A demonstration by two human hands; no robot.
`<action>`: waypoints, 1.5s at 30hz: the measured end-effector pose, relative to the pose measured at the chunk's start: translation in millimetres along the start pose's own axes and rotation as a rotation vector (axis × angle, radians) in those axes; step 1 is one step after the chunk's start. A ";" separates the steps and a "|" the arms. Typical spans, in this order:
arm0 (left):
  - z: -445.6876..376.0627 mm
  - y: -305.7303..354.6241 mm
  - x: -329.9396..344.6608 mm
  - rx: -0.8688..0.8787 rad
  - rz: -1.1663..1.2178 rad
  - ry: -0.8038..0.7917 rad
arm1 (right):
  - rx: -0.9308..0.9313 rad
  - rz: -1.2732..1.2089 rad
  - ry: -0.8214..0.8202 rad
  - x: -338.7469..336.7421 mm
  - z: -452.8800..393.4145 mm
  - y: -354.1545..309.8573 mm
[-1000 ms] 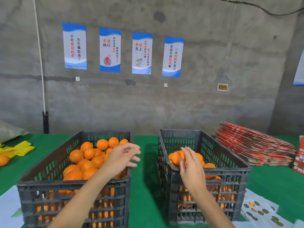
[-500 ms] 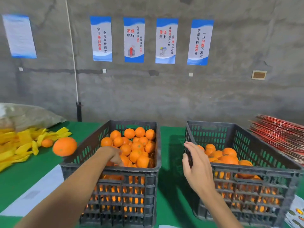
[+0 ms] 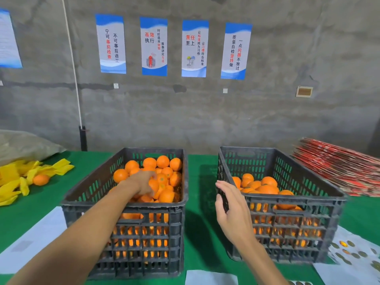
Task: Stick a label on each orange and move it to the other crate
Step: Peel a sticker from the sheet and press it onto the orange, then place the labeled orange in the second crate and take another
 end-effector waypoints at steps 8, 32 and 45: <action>76.5 105.3 -47.9 0.191 0.430 0.755 | 0.007 -0.035 -0.044 -13.0 26.7 -12.9; 155.5 175.6 267.5 -0.014 1.371 0.298 | 0.349 0.109 -0.645 32.9 212.5 92.4; 163.1 166.8 268.0 -0.092 1.494 0.368 | 0.331 0.169 -0.742 39.7 226.3 101.2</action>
Point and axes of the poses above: each hand's wrist, its own z-axis away from the middle knuckle, its own x-axis out of the palm, y = z × x, the point moved 8 cm from there along -z, towards the middle knuckle, and after that the axes turned 14 degrees about x, right-handed, at the moved point
